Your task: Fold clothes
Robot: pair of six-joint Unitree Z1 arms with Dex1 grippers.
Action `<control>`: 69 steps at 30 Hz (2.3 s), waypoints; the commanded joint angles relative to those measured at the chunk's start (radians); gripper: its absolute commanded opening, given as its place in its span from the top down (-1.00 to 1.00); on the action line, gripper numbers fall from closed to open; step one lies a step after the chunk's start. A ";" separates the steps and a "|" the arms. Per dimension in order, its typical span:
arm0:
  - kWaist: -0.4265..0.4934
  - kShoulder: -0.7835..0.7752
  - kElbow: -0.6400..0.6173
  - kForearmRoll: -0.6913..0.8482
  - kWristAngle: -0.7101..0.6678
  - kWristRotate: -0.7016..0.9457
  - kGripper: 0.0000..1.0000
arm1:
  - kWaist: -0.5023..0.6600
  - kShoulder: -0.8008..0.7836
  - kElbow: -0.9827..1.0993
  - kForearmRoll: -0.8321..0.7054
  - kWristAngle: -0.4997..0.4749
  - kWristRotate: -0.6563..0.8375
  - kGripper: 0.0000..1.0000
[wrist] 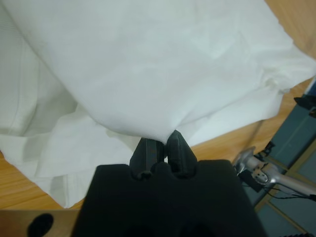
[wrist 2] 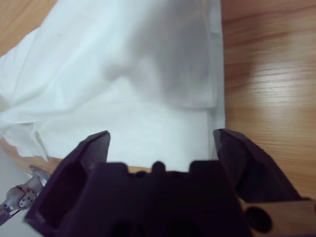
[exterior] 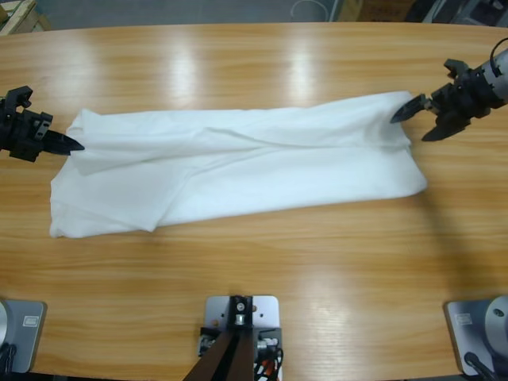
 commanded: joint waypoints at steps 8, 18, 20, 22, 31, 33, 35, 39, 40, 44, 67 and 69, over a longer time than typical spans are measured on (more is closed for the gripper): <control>-0.006 0.029 -0.012 0.017 0.012 0.013 1.00 | 0.010 0.102 0.078 -0.119 0.035 -0.002 -0.56; -0.005 0.034 -0.015 0.017 0.014 0.013 1.00 | 0.010 0.127 0.075 -0.121 0.025 -0.013 0.32; -0.004 0.034 -0.015 0.017 0.014 0.013 1.00 | 0.009 0.126 0.077 -0.120 0.023 -0.015 0.46; -0.004 0.034 -0.017 0.017 0.014 0.013 1.00 | 0.008 0.125 0.077 -0.119 0.021 -0.017 0.61; -0.002 0.029 -0.017 0.020 0.013 0.014 1.00 | -0.015 0.110 0.080 -0.081 -0.034 -0.017 -0.40; -0.002 0.028 -0.017 0.020 0.013 0.014 1.00 | -0.018 0.112 0.080 -0.081 -0.037 -0.017 -0.58; -0.002 0.027 -0.017 0.021 0.014 0.014 1.00 | -0.018 0.114 0.078 -0.081 -0.037 -0.017 -0.59; -0.002 0.029 -0.018 0.021 0.014 0.016 1.00 | -0.018 0.116 0.070 -0.082 -0.034 -0.017 -0.59; -0.002 0.029 -0.017 0.022 0.014 0.016 1.00 | -0.018 0.118 0.068 -0.082 -0.032 -0.017 -0.59; 0.000 0.030 -0.018 0.022 0.014 0.016 1.00 | -0.018 0.134 0.060 -0.085 -0.031 -0.017 -0.58; 0.003 0.041 -0.022 0.022 0.014 0.022 1.00 | -0.018 0.134 0.047 -0.064 -0.060 -0.038 1.00; 0.003 0.040 -0.022 0.023 0.014 0.022 1.00 | -0.018 0.131 0.053 -0.055 -0.068 -0.045 1.00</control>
